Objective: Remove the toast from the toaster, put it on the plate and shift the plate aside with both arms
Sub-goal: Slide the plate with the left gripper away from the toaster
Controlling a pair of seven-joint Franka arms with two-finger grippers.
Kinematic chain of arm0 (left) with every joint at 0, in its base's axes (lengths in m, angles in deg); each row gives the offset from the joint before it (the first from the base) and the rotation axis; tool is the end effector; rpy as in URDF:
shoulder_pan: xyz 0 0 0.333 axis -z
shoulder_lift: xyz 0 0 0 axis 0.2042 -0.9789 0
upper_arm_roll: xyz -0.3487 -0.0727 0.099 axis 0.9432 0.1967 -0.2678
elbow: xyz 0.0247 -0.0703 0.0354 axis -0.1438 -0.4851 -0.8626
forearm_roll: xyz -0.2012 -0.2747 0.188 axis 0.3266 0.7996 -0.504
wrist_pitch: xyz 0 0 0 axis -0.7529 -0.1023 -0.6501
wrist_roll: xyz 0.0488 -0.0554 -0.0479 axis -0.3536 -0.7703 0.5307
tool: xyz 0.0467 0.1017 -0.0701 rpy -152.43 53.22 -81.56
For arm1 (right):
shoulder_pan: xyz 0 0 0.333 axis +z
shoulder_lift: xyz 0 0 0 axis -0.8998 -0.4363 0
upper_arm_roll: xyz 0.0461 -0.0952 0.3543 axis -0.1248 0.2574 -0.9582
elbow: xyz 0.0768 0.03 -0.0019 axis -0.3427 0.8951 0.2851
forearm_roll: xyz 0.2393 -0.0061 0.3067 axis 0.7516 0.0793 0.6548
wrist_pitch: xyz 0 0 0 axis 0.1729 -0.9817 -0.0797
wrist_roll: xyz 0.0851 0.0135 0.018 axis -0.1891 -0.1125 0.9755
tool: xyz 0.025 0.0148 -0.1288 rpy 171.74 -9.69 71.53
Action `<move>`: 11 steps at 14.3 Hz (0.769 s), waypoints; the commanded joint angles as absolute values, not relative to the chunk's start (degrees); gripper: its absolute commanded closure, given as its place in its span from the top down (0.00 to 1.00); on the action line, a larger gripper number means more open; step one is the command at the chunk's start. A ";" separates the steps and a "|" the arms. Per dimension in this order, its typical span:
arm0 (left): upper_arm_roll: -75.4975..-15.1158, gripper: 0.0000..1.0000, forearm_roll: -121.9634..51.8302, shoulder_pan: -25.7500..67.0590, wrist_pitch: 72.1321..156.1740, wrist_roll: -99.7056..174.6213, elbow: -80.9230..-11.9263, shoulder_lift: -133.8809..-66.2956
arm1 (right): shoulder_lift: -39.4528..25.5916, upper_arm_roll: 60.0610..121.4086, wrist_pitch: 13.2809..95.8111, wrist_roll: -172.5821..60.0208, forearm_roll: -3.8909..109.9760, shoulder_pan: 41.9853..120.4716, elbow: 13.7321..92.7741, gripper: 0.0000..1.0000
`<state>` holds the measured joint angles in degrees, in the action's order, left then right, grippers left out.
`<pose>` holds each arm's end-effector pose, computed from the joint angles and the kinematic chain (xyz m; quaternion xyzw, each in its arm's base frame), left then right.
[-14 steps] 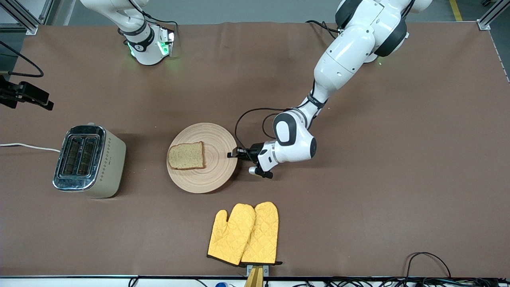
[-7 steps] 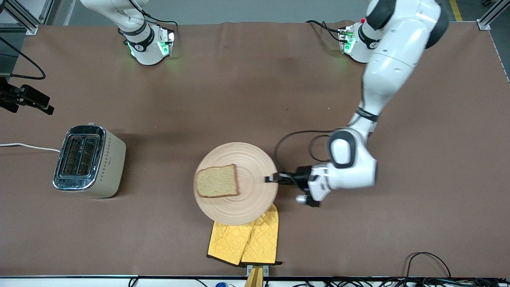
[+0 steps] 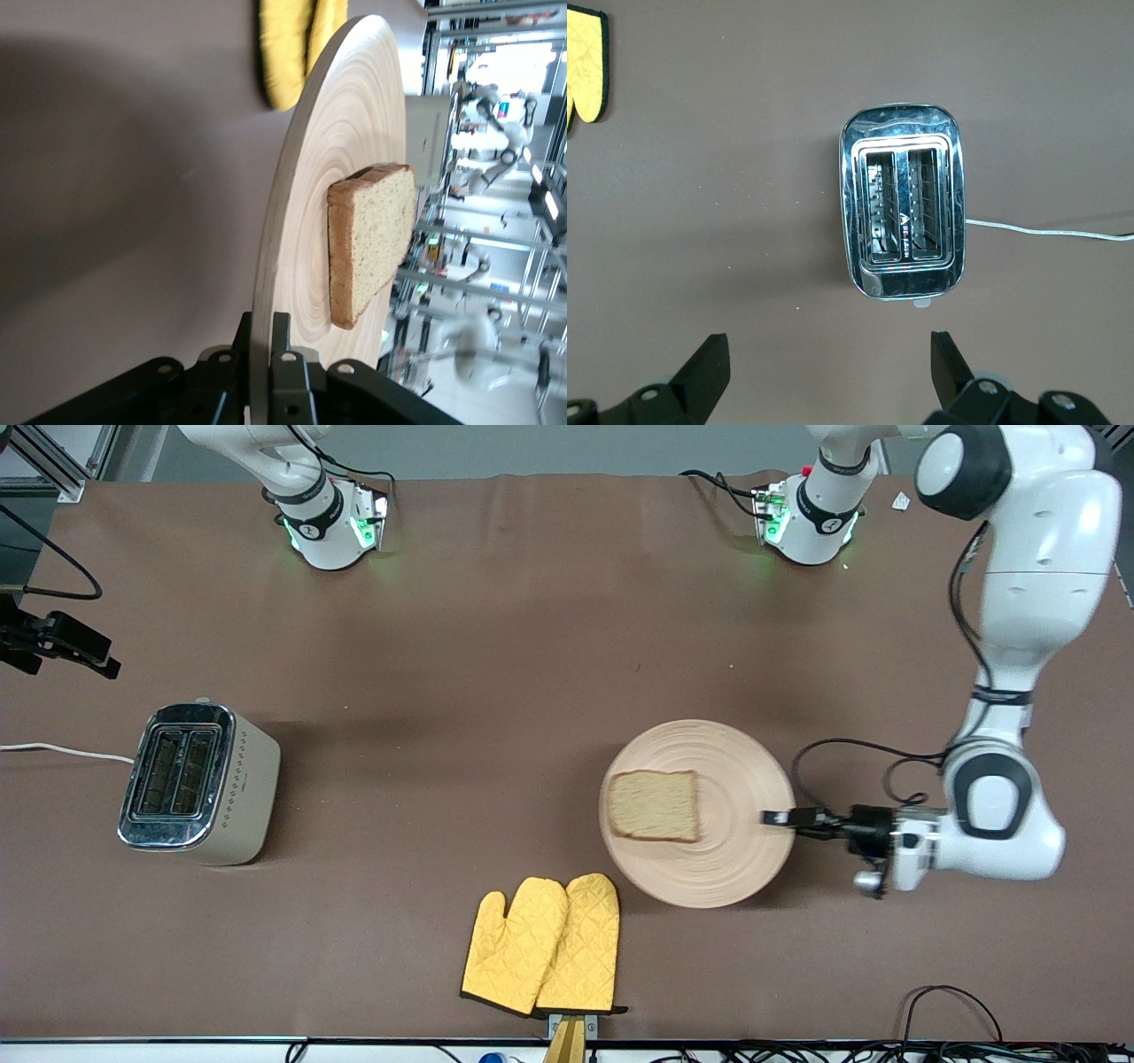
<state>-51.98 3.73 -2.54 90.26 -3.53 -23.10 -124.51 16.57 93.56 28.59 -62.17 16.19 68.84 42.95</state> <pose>0.7265 -0.0225 0.2469 0.8480 -0.0917 -0.0910 0.5140 0.5497 -0.0342 0.6644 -0.9992 0.0385 -0.0078 0.0005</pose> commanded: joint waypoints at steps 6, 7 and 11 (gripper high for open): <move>-51.15 0.00 -3.72 -17.39 87.61 -18.21 -20.28 -132.38 | 18.47 94.16 29.19 -62.89 16.46 69.23 45.20 1.00; -51.06 0.00 -3.72 -18.27 87.61 -18.21 -20.45 -133.17 | 18.38 94.16 29.19 -62.89 16.55 69.23 45.20 1.00; -52.46 0.07 -3.54 -19.33 88.04 -14.54 -20.45 -134.58 | 18.38 94.16 29.19 -62.89 16.64 69.23 45.20 1.00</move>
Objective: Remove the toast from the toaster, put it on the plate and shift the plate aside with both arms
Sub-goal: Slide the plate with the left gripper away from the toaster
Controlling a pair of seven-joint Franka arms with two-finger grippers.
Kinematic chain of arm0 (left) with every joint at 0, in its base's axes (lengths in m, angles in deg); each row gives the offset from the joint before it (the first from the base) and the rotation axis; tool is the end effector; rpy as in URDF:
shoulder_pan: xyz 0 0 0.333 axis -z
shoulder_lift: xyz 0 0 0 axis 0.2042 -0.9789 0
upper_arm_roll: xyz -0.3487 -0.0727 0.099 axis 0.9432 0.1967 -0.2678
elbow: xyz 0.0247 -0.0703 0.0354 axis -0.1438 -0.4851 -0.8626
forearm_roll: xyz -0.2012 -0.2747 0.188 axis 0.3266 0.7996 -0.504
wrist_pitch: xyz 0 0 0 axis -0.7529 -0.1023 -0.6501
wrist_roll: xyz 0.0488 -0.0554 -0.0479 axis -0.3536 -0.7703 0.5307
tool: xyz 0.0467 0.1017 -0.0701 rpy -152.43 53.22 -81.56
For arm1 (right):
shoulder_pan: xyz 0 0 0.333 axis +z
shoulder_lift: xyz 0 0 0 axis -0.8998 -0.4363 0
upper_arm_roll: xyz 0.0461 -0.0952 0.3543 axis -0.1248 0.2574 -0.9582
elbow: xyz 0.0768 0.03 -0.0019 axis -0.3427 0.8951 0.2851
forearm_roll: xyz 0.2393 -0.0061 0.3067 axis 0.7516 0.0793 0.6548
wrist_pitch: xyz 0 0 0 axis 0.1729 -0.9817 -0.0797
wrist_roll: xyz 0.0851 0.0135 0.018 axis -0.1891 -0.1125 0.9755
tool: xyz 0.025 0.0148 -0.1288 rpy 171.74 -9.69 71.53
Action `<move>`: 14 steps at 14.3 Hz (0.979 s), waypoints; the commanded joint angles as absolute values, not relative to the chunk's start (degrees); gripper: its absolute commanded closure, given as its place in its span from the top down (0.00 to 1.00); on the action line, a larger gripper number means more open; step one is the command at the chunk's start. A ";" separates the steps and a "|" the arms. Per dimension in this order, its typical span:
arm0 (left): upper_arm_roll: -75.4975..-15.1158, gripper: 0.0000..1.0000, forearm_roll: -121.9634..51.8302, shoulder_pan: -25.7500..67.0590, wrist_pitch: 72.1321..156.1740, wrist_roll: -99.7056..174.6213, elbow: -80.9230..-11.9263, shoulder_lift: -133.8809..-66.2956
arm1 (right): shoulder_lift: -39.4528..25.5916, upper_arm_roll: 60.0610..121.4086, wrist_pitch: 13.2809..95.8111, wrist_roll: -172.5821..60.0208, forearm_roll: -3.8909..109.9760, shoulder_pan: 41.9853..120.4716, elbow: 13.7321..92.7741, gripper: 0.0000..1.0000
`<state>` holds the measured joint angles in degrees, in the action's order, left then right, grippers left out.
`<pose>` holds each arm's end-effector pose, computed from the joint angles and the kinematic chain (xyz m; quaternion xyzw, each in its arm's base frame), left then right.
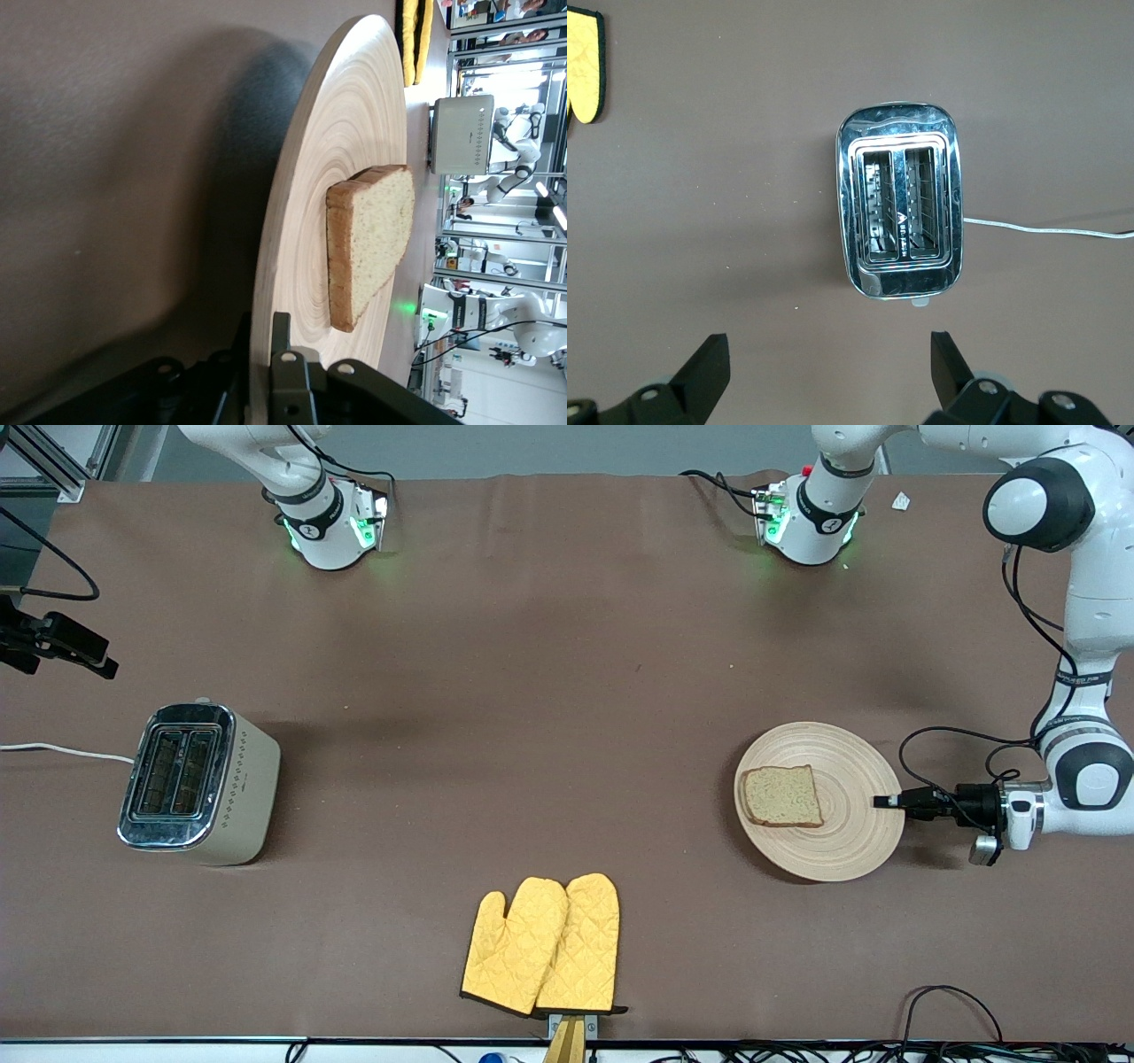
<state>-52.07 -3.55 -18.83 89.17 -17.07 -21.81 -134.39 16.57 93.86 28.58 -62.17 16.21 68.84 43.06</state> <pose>0.6748 0.1783 0.1265 0.8479 -0.0662 -0.0482 0.5238 0.5494 -0.0370 0.6635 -0.9991 0.0412 -0.0067 0.0007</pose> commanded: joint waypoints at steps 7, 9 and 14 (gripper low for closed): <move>-55.19 1.00 -14.49 -15.04 87.78 -13.64 -12.21 -131.09 | 18.38 94.16 29.10 -62.89 16.81 69.58 45.11 1.00; -55.28 1.00 -17.15 -12.75 88.04 -11.81 -11.84 -125.82 | 18.38 93.99 29.10 -62.81 16.90 68.71 45.11 1.00; -55.55 1.00 -31.46 -0.38 88.66 7.94 -11.93 -108.60 | 18.38 91.28 28.93 -62.81 16.90 65.81 45.20 1.00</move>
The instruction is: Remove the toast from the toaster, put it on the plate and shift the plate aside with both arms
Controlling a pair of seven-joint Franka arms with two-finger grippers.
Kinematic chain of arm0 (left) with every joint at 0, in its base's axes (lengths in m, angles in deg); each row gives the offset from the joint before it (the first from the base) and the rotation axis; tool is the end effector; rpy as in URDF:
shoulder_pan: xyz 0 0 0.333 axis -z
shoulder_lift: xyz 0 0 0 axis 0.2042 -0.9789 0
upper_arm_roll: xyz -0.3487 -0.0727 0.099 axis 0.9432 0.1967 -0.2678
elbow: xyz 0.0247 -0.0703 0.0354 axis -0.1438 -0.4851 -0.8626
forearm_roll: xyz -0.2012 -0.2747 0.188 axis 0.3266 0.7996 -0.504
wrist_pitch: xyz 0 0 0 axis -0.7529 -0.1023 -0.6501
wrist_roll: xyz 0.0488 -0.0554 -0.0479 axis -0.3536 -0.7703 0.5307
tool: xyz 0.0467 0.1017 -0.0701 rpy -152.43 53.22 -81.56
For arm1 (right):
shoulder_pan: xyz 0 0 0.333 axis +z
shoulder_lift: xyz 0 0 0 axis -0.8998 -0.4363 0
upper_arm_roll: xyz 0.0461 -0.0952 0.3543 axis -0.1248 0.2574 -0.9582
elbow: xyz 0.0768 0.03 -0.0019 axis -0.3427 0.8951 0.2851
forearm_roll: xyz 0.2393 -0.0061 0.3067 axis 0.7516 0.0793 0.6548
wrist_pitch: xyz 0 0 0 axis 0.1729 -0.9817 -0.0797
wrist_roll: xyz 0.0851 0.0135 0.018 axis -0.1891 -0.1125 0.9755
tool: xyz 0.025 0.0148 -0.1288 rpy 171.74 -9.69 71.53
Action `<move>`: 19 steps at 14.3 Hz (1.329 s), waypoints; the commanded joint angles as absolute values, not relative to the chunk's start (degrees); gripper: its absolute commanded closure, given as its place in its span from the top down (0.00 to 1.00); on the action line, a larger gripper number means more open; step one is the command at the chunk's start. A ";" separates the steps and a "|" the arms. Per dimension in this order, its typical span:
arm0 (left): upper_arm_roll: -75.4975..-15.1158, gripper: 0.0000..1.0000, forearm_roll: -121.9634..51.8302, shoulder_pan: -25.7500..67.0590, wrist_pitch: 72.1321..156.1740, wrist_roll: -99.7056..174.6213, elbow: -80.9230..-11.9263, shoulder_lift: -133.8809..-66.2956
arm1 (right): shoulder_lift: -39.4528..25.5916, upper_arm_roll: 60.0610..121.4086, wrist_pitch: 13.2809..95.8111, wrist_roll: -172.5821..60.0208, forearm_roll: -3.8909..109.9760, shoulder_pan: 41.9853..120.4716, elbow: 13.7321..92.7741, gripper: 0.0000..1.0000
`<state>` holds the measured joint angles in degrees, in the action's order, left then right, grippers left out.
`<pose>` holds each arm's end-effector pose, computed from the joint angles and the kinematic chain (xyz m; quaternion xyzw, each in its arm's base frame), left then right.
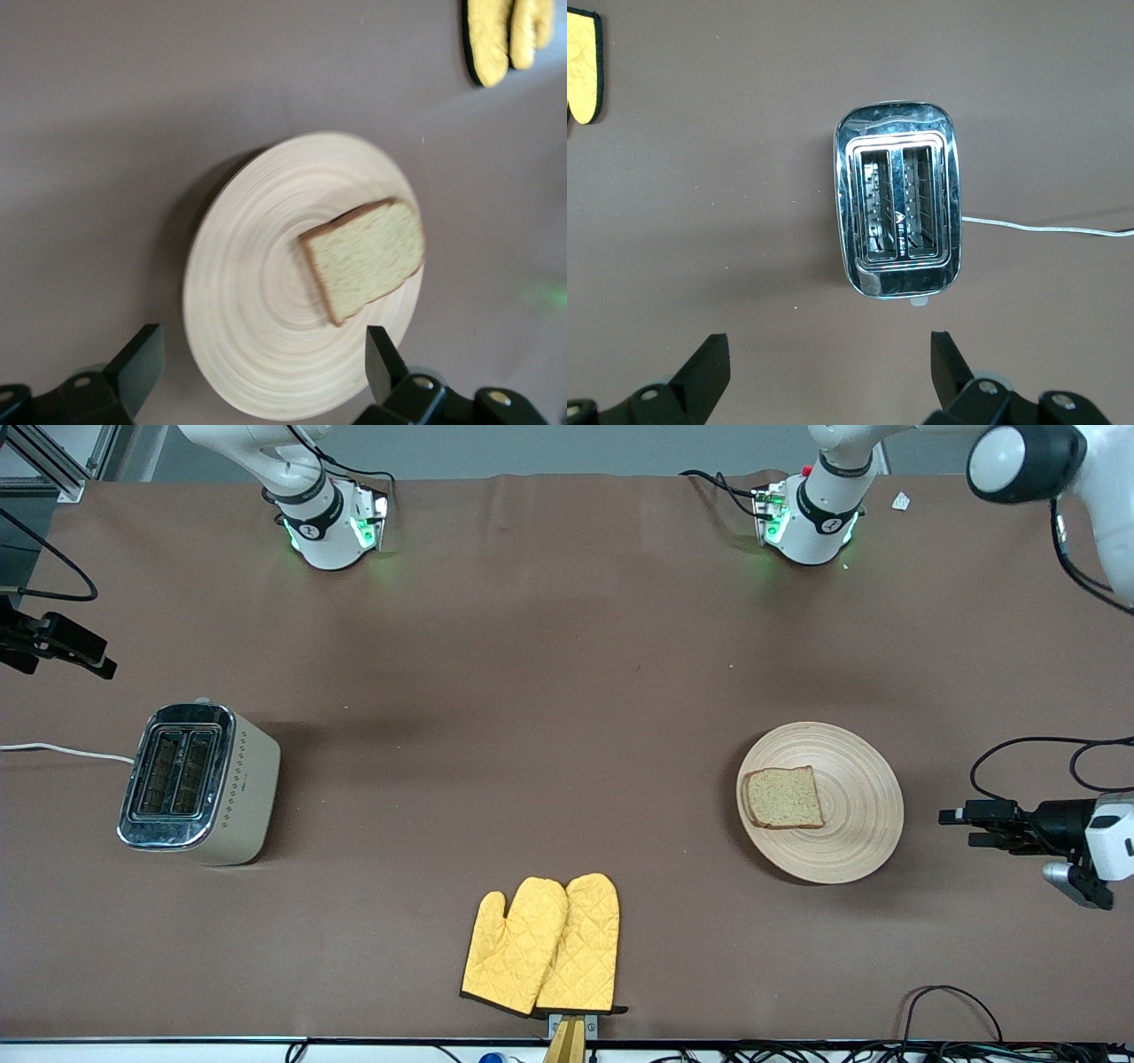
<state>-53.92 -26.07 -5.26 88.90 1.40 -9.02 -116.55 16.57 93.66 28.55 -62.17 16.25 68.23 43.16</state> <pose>0.7503 0.0980 0.4062 0.9601 -0.1517 -0.0285 0.2332 0.5490 -0.0408 0.6626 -0.9990 0.0447 -0.0056 0.0010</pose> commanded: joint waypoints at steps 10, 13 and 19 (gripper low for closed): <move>-53.26 1.00 -43.35 12.31 85.99 37.86 -25.15 -79.95 | 18.38 91.00 28.92 -62.98 16.90 67.21 45.11 1.00; -53.17 1.00 -43.44 12.13 92.26 37.95 -38.88 -70.44 | 18.47 91.00 28.66 -62.90 16.90 66.94 45.20 1.00; -53.96 1.00 -43.44 11.78 91.91 34.44 -39.88 -69.54 | 18.38 91.09 28.75 -63.16 16.90 67.64 45.11 1.00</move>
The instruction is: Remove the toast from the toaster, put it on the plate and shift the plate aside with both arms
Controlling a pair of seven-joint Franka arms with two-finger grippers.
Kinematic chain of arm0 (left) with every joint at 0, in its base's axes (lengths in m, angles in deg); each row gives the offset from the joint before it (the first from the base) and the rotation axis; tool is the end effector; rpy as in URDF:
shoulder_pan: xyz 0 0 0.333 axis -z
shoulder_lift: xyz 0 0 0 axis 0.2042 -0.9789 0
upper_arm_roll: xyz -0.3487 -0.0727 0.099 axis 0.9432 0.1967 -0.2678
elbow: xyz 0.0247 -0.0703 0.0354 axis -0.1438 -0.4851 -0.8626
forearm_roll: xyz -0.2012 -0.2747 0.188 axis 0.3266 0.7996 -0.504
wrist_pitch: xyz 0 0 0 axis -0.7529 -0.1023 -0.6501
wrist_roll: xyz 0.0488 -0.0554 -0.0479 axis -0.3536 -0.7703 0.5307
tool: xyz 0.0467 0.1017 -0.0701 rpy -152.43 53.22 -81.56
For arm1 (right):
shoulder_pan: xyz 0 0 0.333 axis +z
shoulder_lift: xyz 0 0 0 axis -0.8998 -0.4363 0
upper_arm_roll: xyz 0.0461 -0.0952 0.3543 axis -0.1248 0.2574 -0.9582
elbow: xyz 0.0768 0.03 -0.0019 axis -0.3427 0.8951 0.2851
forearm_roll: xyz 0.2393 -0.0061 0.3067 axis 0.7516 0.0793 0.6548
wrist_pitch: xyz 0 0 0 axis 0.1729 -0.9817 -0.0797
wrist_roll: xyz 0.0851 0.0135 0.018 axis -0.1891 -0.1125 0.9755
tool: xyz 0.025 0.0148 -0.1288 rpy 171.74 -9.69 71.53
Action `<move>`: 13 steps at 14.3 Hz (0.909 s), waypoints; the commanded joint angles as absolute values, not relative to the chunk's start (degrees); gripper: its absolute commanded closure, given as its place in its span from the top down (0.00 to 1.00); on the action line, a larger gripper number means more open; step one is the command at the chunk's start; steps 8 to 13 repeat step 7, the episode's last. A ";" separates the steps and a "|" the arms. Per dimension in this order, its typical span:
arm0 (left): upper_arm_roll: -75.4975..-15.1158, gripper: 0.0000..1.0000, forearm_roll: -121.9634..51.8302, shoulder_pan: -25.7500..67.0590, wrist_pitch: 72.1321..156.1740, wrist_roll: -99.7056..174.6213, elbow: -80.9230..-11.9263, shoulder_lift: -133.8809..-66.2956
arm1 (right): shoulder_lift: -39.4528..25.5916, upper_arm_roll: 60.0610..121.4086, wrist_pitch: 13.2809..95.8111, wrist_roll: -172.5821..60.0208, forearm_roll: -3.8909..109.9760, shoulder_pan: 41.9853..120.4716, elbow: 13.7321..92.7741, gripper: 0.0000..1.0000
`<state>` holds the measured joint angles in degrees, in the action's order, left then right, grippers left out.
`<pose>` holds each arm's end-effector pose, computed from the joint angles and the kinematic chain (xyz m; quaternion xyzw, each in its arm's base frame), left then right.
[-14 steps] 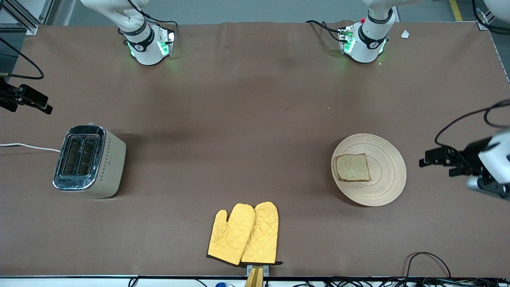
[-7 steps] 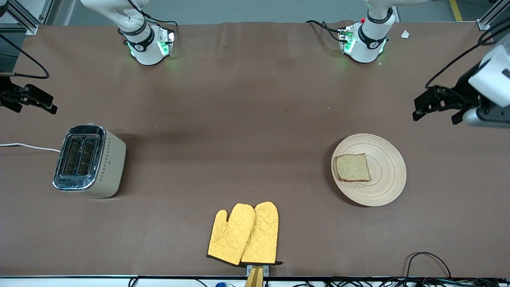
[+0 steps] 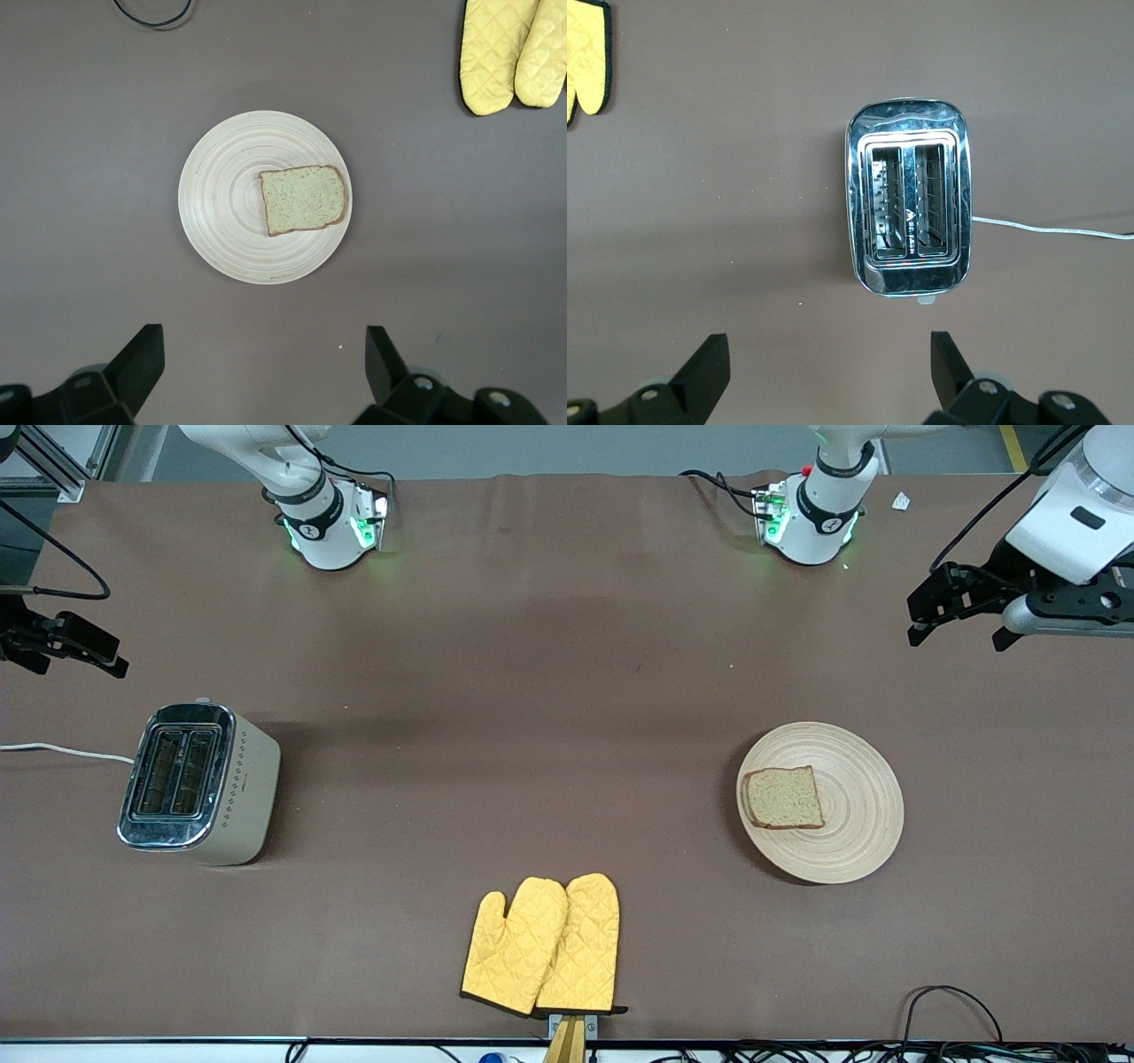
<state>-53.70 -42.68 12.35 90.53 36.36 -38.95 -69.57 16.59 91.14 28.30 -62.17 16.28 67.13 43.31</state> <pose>0.5181 -0.1033 0.6870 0.9976 -0.0441 0.0516 0.0119 0.5491 -0.0271 0.6612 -0.9995 0.0323 -0.0023 0.0015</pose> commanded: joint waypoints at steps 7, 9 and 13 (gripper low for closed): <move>-56.69 1.00 -45.80 15.12 91.13 32.85 -34.96 -71.74 | 18.38 90.74 28.93 -62.81 15.59 68.52 44.93 1.00; -56.69 1.00 -45.80 15.12 91.13 32.85 -34.96 -71.74 | 18.38 90.74 28.93 -62.81 15.59 68.52 44.93 1.00; -56.69 1.00 -45.80 15.12 91.13 32.85 -34.96 -71.74 | 18.38 90.74 28.93 -62.81 15.59 68.52 44.93 1.00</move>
